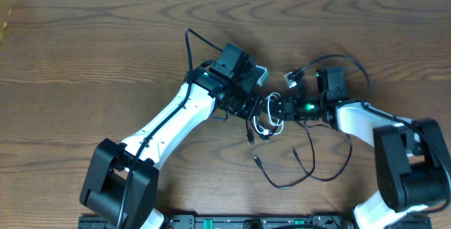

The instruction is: Untangle cables

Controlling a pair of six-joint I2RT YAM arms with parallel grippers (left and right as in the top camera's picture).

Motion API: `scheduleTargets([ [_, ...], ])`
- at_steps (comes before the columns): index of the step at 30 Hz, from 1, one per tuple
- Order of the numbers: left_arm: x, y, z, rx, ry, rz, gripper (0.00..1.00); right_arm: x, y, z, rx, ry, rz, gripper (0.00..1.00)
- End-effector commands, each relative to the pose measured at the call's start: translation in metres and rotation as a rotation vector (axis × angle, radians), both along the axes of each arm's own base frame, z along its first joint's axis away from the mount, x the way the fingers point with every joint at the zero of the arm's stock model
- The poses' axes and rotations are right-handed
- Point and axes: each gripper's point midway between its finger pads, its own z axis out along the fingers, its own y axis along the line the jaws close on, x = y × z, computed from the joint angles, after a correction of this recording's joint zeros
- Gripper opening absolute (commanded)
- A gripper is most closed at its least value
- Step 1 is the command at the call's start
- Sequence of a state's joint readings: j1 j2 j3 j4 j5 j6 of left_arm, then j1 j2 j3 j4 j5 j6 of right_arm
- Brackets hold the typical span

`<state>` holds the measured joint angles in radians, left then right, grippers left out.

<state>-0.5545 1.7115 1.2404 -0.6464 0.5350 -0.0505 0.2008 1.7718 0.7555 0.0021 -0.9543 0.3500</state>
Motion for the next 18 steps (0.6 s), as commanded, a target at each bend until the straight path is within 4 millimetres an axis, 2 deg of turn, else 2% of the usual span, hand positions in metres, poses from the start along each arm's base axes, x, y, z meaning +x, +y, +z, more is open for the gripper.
scheduleTargets([
  [1, -0.0061, -0.0068, 0.0004, -0.039, 0.029, -0.032, 0.11, -0.0085, 0.0155, 0.004, 0.12, 0.111, 0.031, 0.38],
  [13, -0.0074, -0.0057, -0.0003, -0.034, 0.035, -0.031, 0.12, -0.005, 0.0106, 0.0067, 0.153, 0.141, 0.011, 0.38],
  [18, -0.0073, -0.0053, -0.0007, -0.031, 0.035, -0.03, 0.11, -0.0129, 0.0072, 0.0088, 0.184, 0.219, 0.011, 0.38],
])
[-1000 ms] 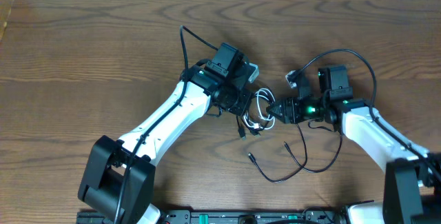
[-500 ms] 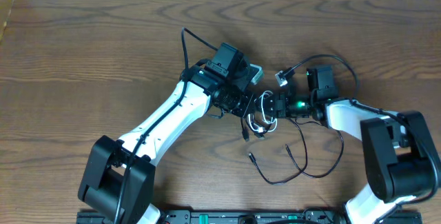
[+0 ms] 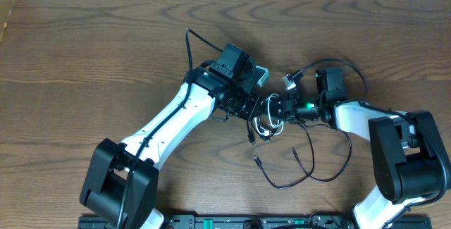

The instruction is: Untangle cables

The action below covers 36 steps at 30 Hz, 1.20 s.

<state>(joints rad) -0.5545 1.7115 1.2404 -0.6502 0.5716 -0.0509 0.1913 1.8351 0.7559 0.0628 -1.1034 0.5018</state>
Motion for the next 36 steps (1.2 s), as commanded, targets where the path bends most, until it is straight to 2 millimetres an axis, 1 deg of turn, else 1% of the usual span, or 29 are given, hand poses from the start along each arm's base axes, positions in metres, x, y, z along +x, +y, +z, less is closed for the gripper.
scheduleTargets([
  [1, -0.003, -0.001, -0.003, -0.003, 0.014, -0.017, 0.12, -0.006, -0.003, 0.004, 0.043, 0.066, 0.007, 0.38],
  [5, -0.003, -0.001, -0.003, -0.003, 0.015, -0.018, 0.11, -0.006, -0.006, 0.004, 0.044, 0.063, 0.004, 0.38],
  [11, -0.003, -0.001, -0.003, -0.003, 0.015, -0.018, 0.11, -0.006, 0.0, 0.014, 0.093, 0.032, 0.034, 0.39],
  [18, -0.003, -0.001, -0.003, -0.003, 0.015, -0.018, 0.11, 0.002, 0.002, 0.004, 0.026, 0.057, -0.021, 0.38],
  [21, -0.003, -0.001, -0.003, -0.003, 0.014, -0.018, 0.12, 0.004, 0.01, 0.001, 0.001, 0.058, -0.034, 0.38],
  [27, -0.003, -0.001, -0.003, -0.003, 0.015, -0.018, 0.12, 0.0, 0.031, 0.009, 0.021, 0.042, -0.001, 0.38],
  [30, -0.003, -0.001, -0.003, -0.003, 0.014, -0.018, 0.12, 0.002, 0.032, 0.01, 0.023, 0.024, -0.001, 0.37],
  [33, -0.003, -0.001, -0.003, -0.003, 0.014, -0.018, 0.11, 0.002, 0.037, 0.016, 0.046, 0.006, 0.013, 0.37],
  [36, -0.003, -0.001, -0.004, 0.0, 0.013, -0.016, 0.12, -0.007, 0.043, 0.027, 0.104, -0.044, 0.09, 0.38],
])
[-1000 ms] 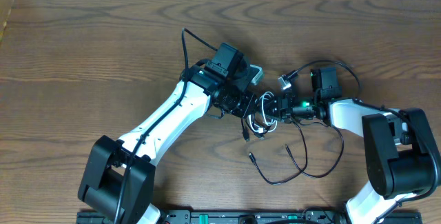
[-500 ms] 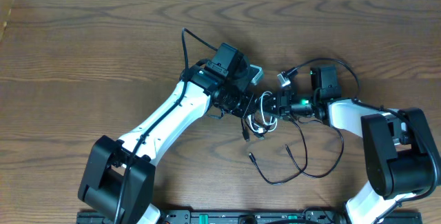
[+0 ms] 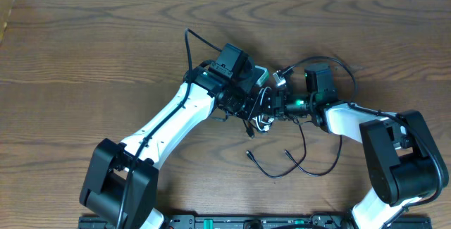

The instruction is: Untangle cables

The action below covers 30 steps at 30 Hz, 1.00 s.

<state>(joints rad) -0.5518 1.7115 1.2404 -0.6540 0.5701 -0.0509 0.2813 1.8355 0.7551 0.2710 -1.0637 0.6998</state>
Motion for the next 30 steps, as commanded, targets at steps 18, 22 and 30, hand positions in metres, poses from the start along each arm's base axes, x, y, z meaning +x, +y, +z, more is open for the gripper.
scheduleTargets([
  [18, -0.003, -0.002, -0.003, -0.003, 0.011, -0.02, 0.11, -0.035, -0.004, 0.019, 0.157, -0.23, 0.252, 0.41],
  [22, -0.003, -0.002, -0.003, -0.004, 0.01, -0.02, 0.11, -0.039, 0.009, 0.008, 0.096, -0.242, 0.266, 0.41],
  [30, -0.003, -0.002, -0.003, -0.003, 0.011, -0.019, 0.12, -0.04, 0.027, 0.002, 0.057, -0.325, 0.293, 0.41],
])
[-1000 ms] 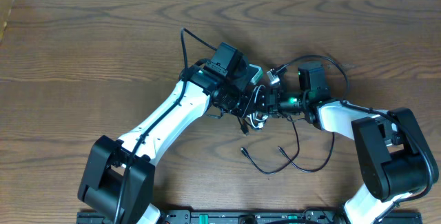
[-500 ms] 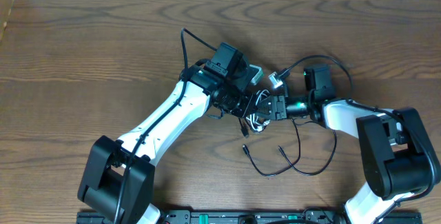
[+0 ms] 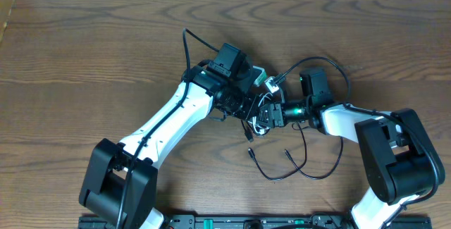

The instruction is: Untangle cables

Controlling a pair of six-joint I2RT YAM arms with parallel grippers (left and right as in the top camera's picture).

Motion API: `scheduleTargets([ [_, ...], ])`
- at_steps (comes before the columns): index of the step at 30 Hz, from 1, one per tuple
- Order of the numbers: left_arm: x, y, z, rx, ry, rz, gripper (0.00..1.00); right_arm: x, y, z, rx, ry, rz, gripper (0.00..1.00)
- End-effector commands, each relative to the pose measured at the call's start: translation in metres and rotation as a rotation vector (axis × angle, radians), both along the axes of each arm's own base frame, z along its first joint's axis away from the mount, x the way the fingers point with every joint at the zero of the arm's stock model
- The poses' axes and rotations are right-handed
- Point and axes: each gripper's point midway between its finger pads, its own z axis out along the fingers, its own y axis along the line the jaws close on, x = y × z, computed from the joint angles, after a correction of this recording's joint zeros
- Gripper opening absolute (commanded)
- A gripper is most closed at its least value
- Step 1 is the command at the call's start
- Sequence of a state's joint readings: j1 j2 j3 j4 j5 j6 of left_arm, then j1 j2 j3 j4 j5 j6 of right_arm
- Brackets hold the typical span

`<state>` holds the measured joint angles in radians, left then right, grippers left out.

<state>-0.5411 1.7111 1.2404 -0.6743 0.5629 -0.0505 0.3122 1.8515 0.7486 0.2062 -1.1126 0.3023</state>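
Observation:
A tangle of white and black cable point(image 3: 262, 122) lies at the middle of the table between my two grippers. From it a thin black cable point(image 3: 296, 167) trails toward the front in loose loops, with two free plug ends. A silver plug point(image 3: 270, 83) sticks up just behind the tangle. My left gripper point(image 3: 251, 106) points down onto the tangle's left side; its fingers are hidden under the wrist. My right gripper point(image 3: 273, 114) presses in from the right, apparently shut on the black cable at the tangle.
A black lead point(image 3: 192, 42) arcs up behind the left wrist. Another black loop point(image 3: 338, 70) curves over the right wrist. The wooden table point(image 3: 84, 60) stretches wide to the left and back. Both arm bases stand at the front edge.
My right gripper has moved a little further left, tight against the left gripper. The silver plug and the trailing black loops shifted left with it. The left arm stayed put.
At first my right gripper stood a short way right of the tangle, with the left gripper on the tangle. At each later moment the right gripper was further left, the black loops and silver plug following. Now both grippers meet at the tangle.

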Motion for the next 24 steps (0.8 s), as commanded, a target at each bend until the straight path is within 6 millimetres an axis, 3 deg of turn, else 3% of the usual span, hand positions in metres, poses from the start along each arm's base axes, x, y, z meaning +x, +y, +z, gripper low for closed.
scheduleTargets([
  [1, -0.003, -0.008, -0.001, -0.02, -0.002, -0.032, 0.11, -0.016, 0.021, 0.01, 0.058, -0.053, 0.106, 0.41],
  [5, -0.003, -0.008, -0.001, -0.02, -0.002, -0.032, 0.11, -0.02, 0.032, 0.015, 0.119, -0.115, 0.165, 0.43],
  [13, -0.003, -0.008, -0.001, -0.02, -0.002, -0.032, 0.11, -0.044, 0.055, -0.006, 0.191, -0.14, 0.293, 0.43],
  [15, -0.003, -0.008, -0.001, -0.02, -0.002, -0.032, 0.11, -0.047, 0.059, -0.011, 0.203, -0.158, 0.31, 0.3],
  [17, -0.003, -0.008, -0.001, -0.019, -0.002, -0.032, 0.11, -0.043, 0.059, -0.017, 0.181, -0.161, 0.288, 0.03],
  [21, -0.004, -0.007, -0.002, -0.016, 0.004, -0.032, 0.11, -0.035, 0.052, -0.017, 0.176, -0.149, 0.26, 0.06],
  [24, -0.005, -0.007, -0.002, -0.014, 0.006, -0.032, 0.11, -0.032, 0.046, -0.015, 0.192, -0.143, 0.254, 0.01],
])
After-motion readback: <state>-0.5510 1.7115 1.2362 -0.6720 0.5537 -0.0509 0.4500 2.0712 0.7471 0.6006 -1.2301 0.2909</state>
